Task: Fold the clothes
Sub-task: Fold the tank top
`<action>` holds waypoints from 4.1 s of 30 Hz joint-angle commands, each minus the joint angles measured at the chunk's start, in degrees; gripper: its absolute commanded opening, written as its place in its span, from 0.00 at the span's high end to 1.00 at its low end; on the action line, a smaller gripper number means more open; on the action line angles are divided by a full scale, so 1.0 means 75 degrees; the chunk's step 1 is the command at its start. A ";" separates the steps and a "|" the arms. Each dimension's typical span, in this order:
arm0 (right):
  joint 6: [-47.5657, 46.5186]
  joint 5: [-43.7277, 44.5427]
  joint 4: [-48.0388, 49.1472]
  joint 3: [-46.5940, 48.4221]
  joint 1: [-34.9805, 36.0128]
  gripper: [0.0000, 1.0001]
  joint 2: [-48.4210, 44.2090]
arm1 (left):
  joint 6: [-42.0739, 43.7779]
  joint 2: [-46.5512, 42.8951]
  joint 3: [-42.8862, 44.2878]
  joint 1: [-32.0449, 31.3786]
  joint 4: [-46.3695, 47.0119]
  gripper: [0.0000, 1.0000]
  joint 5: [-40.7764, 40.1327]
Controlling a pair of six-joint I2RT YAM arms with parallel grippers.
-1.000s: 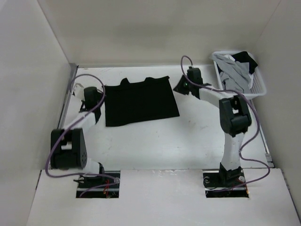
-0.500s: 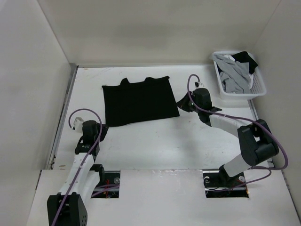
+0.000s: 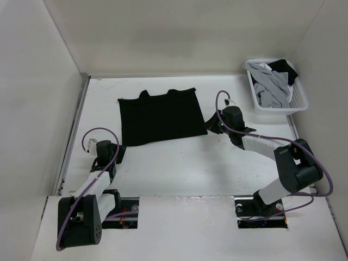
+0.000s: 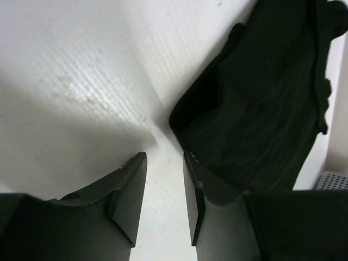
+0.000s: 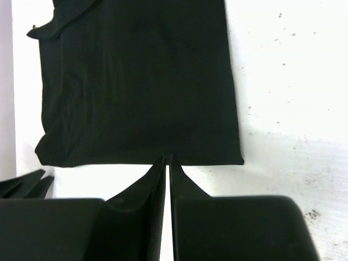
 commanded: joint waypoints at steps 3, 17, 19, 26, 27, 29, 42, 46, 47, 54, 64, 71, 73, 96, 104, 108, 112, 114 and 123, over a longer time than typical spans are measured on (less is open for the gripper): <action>0.0004 0.0081 0.0545 -0.0123 0.0106 0.86 -0.0086 | -0.0027 0.0836 -0.0325 0.0104 0.1656 0.69 0.0087; 0.0379 0.0549 0.0382 -0.0487 0.0000 0.59 0.0335 | 0.0149 0.1108 -0.0290 0.0268 0.2349 0.95 0.0146; 0.0460 0.0597 0.0334 -0.0463 0.0000 0.58 0.0546 | 0.0207 0.0955 -0.0279 0.0280 0.2349 0.95 0.0134; 0.0801 0.0936 0.0253 -0.0510 -0.0059 0.60 0.0746 | 0.0430 0.0709 -0.0267 0.0280 0.2349 0.97 0.0204; 0.0812 0.1006 0.0194 -0.0510 -0.0059 0.60 0.0792 | 0.0453 0.0708 -0.0267 0.0280 0.2349 0.97 0.0216; 0.0859 0.1042 0.0112 -0.0487 -0.0059 0.59 0.0933 | 0.0489 0.0720 -0.0255 0.0292 0.2361 0.98 0.0240; 0.1234 0.1054 0.0357 -0.0369 -0.0035 0.75 0.1496 | 0.0501 0.1048 -0.0079 0.0362 0.2584 0.99 0.0556; 0.1258 0.1135 0.0486 -0.0381 -0.0047 0.85 0.1461 | 0.0489 0.0943 -0.0079 0.0374 0.2584 0.99 0.0556; 0.1258 0.1217 0.0545 -0.0404 -0.0047 0.88 0.1414 | 0.0477 0.0908 -0.0068 0.0374 0.2584 0.99 0.0556; 0.0790 0.1569 0.0768 -0.0580 0.0046 1.00 0.0246 | 0.0115 0.0148 0.0341 0.0374 0.2350 1.00 0.0755; -0.0874 0.3091 -0.3201 0.0647 0.1428 1.00 -0.5344 | 0.0418 -0.3813 0.3456 0.0034 -0.1527 1.00 0.0732; -0.1613 0.4310 -0.5184 0.2734 0.2694 0.99 -0.6777 | 0.0407 -0.4260 0.5064 -0.0493 -0.2373 1.00 0.0498; -0.1777 0.4452 -0.5314 0.2935 0.2836 0.98 -0.6824 | 0.0477 -0.4284 0.5240 -0.0598 -0.2514 1.00 0.0346; -0.0512 -0.0762 -0.2747 0.6484 -0.1734 0.96 0.3463 | 0.1238 0.5498 0.7534 -0.0775 0.1062 1.00 -0.0324; -0.0383 -0.0564 -0.1859 0.4650 -0.1863 0.96 0.2272 | 0.0923 0.4801 0.6136 -0.0528 0.1784 1.00 -0.0229; -0.0078 -0.0400 -0.1073 0.3078 -0.1840 0.97 0.1298 | 0.0606 0.3944 0.4670 -0.0470 0.2465 1.00 -0.0229; -0.0066 -0.0189 -0.0815 0.2106 -0.1688 0.97 0.0619 | 0.0501 0.3347 0.3673 -0.0400 0.2806 1.00 -0.0066; -0.0031 -0.0118 -0.0674 0.1579 -0.1559 0.97 0.0244 | 0.0489 0.2960 0.3204 -0.0353 0.2911 1.00 -0.0007; 0.0004 0.0491 -0.0439 -0.0321 -0.0938 0.97 -0.1047 | 0.0500 0.1412 0.1598 0.0010 0.2947 1.00 0.0462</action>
